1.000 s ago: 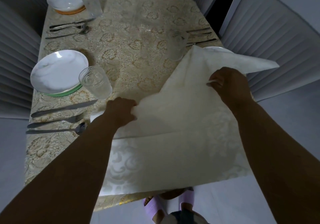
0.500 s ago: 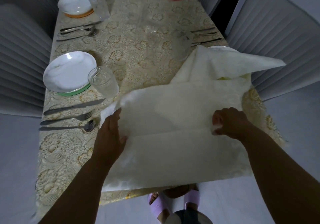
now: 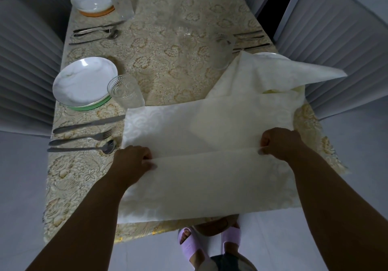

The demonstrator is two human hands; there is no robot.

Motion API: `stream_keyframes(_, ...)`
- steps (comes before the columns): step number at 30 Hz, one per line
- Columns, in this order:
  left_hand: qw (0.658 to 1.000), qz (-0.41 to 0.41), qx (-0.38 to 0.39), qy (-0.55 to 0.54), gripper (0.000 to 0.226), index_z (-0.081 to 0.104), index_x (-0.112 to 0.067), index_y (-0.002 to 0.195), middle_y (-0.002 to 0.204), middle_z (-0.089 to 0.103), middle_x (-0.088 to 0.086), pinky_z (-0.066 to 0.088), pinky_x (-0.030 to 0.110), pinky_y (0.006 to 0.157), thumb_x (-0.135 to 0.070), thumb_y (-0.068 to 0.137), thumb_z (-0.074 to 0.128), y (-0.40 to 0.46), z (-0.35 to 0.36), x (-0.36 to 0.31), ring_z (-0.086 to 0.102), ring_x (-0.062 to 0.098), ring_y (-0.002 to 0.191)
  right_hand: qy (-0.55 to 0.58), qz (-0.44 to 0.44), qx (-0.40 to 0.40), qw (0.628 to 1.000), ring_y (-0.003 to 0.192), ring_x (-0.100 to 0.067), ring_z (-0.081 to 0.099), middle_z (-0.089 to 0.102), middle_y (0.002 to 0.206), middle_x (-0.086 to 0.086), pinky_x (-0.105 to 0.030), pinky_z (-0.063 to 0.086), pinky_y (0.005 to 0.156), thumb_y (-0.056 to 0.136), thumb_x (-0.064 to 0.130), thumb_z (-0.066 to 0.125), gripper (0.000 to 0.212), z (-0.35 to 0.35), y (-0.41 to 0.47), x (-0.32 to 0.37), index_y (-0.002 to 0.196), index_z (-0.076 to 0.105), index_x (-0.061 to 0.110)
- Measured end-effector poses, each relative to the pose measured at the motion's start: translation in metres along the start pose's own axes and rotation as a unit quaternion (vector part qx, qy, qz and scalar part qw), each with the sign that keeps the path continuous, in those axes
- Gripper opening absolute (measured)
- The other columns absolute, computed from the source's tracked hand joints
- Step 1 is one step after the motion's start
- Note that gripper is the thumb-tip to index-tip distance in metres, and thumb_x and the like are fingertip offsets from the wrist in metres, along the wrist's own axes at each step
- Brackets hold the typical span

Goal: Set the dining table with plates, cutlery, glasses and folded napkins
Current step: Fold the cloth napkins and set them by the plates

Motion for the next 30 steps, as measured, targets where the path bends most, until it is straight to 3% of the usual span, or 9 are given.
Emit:
stream_keyframes(4,0.998,-0.007,-0.039,0.043,0.041,0.066,-0.024,0.104,0.106,0.062,0.001,0.042,0.044,0.091,-0.042,0.070,0.079,0.013,-0.013,-0.007,0.056,0.027,0.106,0.054,-0.027,-0.124,0.990,0.106,-0.025,0.055,0.058,0.107,-0.003,-0.037,0.040,0.090,0.075,0.038,0.076,0.030,-0.013,0.009,0.005,0.098,0.064,0.023)
stream_keyframes(7,0.998,-0.014,-0.047,0.026,0.056,0.054,-0.020,0.127,0.135,0.051,0.006,0.039,0.046,0.097,-0.037,0.078,0.075,0.035,-0.024,-0.024,0.044,0.029,0.123,0.131,-0.079,-0.215,0.965,0.112,-0.029,0.054,0.054,0.123,-0.009,-0.038,0.043,0.093,0.076,0.023,0.077,0.047,-0.030,0.022,0.022,0.118,0.059,0.014)
stream_keyframes(12,0.999,0.015,-0.035,0.015,0.063,0.043,-0.018,0.137,0.142,0.044,0.005,0.034,0.042,0.102,-0.037,0.083,0.070,0.074,-0.030,-0.057,0.036,0.028,0.131,0.108,-0.103,-0.160,0.976,0.127,-0.029,0.044,0.029,0.150,-0.005,-0.042,0.042,0.101,0.084,0.023,0.070,0.075,-0.047,0.054,0.059,0.146,0.029,0.019)
stream_keyframes(15,0.998,0.046,-0.042,0.015,0.070,0.037,-0.014,0.142,0.146,0.040,0.007,0.033,0.042,0.105,-0.034,0.083,0.071,0.088,-0.029,-0.073,0.034,0.028,0.134,0.089,-0.087,-0.121,0.985,0.119,-0.029,0.049,0.045,0.132,-0.009,-0.039,0.043,0.097,0.086,0.023,0.067,0.056,-0.050,0.061,0.061,0.136,0.044,0.018)
stream_keyframes(19,0.991,0.099,-0.084,0.015,0.090,0.024,-0.020,0.151,0.151,0.034,0.009,0.028,0.043,0.110,-0.031,0.078,0.075,0.096,-0.031,-0.081,0.029,0.031,0.138,0.097,-0.173,-0.192,0.961,0.097,-0.026,0.057,0.056,0.097,-0.005,-0.033,0.044,0.078,0.084,0.015,0.065,0.017,-0.057,0.045,0.052,0.100,0.068,0.010)
stream_keyframes(22,0.987,0.108,-0.078,0.088,0.071,0.042,-0.030,0.143,0.130,0.054,0.006,0.027,0.039,0.107,-0.040,0.080,0.071,0.097,-0.037,-0.078,0.040,0.028,0.127,0.089,-0.247,-0.219,0.940,0.081,-0.021,0.061,0.060,0.085,0.000,-0.031,0.046,0.065,0.082,0.014,0.066,0.004,-0.059,0.023,0.042,0.084,0.069,0.012)
stream_keyframes(25,0.980,0.097,-0.111,0.137,0.031,0.071,-0.023,0.107,0.106,0.067,0.003,0.029,0.037,0.100,-0.040,0.082,0.068,0.087,-0.050,-0.074,0.052,0.027,0.112,0.108,-0.238,-0.246,0.933,0.078,-0.018,0.060,0.061,0.085,0.001,-0.030,0.045,0.064,0.085,0.018,0.066,0.006,-0.063,0.007,0.030,0.084,0.069,0.013)
stream_keyframes(27,0.977,0.096,-0.159,0.107,0.017,0.074,-0.017,0.084,0.086,0.070,0.006,0.036,0.038,0.089,-0.032,0.076,0.076,0.072,-0.056,-0.067,0.061,0.030,0.092,0.116,-0.222,-0.265,0.931,0.077,-0.019,0.058,0.060,0.085,-0.001,-0.028,0.040,0.064,0.085,0.020,0.067,0.009,-0.067,0.002,0.021,0.085,0.069,0.012)
stream_keyframes(30,0.976,0.082,-0.185,0.075,0.010,0.073,-0.016,0.072,0.072,0.067,0.006,0.041,0.038,0.076,-0.021,0.070,0.081,0.042,-0.059,-0.056,0.063,0.031,0.072,0.115,-0.215,-0.273,0.931,0.072,-0.018,0.055,0.054,0.081,0.002,-0.026,0.035,0.064,0.086,0.024,0.067,0.013,-0.065,-0.004,0.010,0.085,0.069,0.011)
Point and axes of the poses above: each hand's wrist, its own y-axis towards the middle knuckle, its own z-axis out of the palm, x = y × z, the point moved 3 cm from there along y, towards the middle knuckle
